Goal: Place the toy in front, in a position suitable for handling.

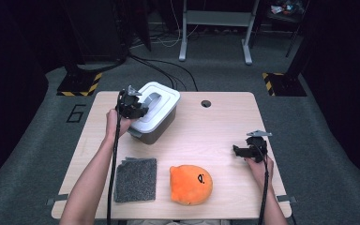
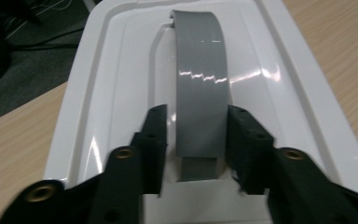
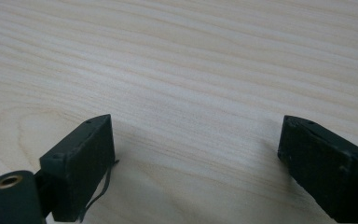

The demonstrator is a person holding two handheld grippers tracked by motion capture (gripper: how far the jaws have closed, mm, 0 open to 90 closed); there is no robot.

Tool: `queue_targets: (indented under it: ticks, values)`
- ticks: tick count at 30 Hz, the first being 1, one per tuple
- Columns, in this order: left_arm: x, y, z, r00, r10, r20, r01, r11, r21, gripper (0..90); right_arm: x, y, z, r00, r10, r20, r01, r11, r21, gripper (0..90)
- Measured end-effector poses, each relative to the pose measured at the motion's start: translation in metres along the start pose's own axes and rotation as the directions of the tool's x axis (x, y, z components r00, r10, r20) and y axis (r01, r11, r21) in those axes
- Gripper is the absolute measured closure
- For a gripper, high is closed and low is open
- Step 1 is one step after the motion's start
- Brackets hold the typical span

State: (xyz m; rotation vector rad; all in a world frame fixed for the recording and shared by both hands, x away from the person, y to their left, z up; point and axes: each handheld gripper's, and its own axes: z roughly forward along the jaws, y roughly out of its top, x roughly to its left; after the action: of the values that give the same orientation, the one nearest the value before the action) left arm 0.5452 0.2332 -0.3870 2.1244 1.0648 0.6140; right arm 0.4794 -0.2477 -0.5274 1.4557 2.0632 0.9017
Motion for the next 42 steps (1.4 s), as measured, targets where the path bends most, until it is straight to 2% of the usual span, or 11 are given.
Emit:
queue_targets:
  ticks: [5, 9, 13, 18, 21, 22, 25, 30, 31, 39, 42]
  values:
    - [0.005, -0.002, -0.013, 0.9992, -0.039, 0.010, 0.040, 0.9984, -0.040, 25.7, 0.000, 0.000, 0.000, 1.0000, -0.001, 0.000, 0.001, 1.000, -0.001, 9.8]
    - [0.009, -0.004, -0.027, 0.9987, -0.051, 0.007, 0.051, 0.9958, -0.076, 15.2, 0.000, 0.000, 0.000, 1.0000, -0.002, -0.001, 0.002, 1.000, -0.001, 9.8]
    - [0.012, -0.010, -0.045, 0.9962, -0.086, 0.014, 0.087, 0.9896, -0.115, 12.6, 0.000, 0.000, 0.000, 1.0000, -0.003, 0.000, 0.003, 1.000, -0.001, 9.8]
    - [0.013, -0.023, -0.062, 0.9953, -0.096, -0.007, 0.094, 0.9846, -0.147, 7.8, 0.000, 0.000, 0.000, 1.0000, -0.001, 0.000, 0.001, 1.000, -0.002, 9.8]
    - [0.016, -0.042, -0.077, 0.9926, -0.121, -0.011, 0.118, 0.9795, -0.164, 5.4, 0.000, 0.000, 0.000, 1.0000, -0.002, -0.001, 0.002, 1.000, -0.001, 9.8]
    - [0.016, -0.042, -0.077, 0.9926, -0.121, -0.011, 0.118, 0.9795, -0.164, 4.7, 0.000, 0.000, 0.000, 1.0000, -0.002, -0.001, 0.002, 1.000, -0.001, 9.8]
    - [0.018, -0.065, -0.085, 0.9907, -0.133, -0.027, 0.128, 0.9792, -0.158, 3.1, 0.000, 0.000, 0.000, 1.0000, 0.000, 0.000, 0.000, 1.000, -0.001, 9.8]
    - [0.021, -0.088, -0.087, 0.9882, -0.148, -0.041, 0.141, 0.9795, -0.144, 1.4, 0.000, 0.000, 0.000, 1.0000, 0.001, 0.000, -0.001, 1.000, 0.000, 9.7]
    - [0.023, -0.102, -0.085, 0.9851, -0.163, -0.055, 0.154, 0.9787, -0.136, 1.1, 0.000, 0.000, 0.000, 1.0000, -0.001, -0.001, 0.001, 1.000, 0.000, 9.7]
    - [0.025, -0.139, -0.069, 0.9742, -0.209, -0.084, 0.202, 0.9754, -0.088, 0.0, 0.000, 0.000, 0.000, 1.0000, -0.001, 0.000, 0.001, 1.000, 0.000, 9.7]
    - [0.025, -0.154, -0.057, 0.9717, -0.217, -0.092, 0.214, 0.9758, -0.045, 0.0, 0.000, 0.000, 0.000, 1.0000, -0.001, 0.000, 0.001, 1.000, 0.000, 9.7]
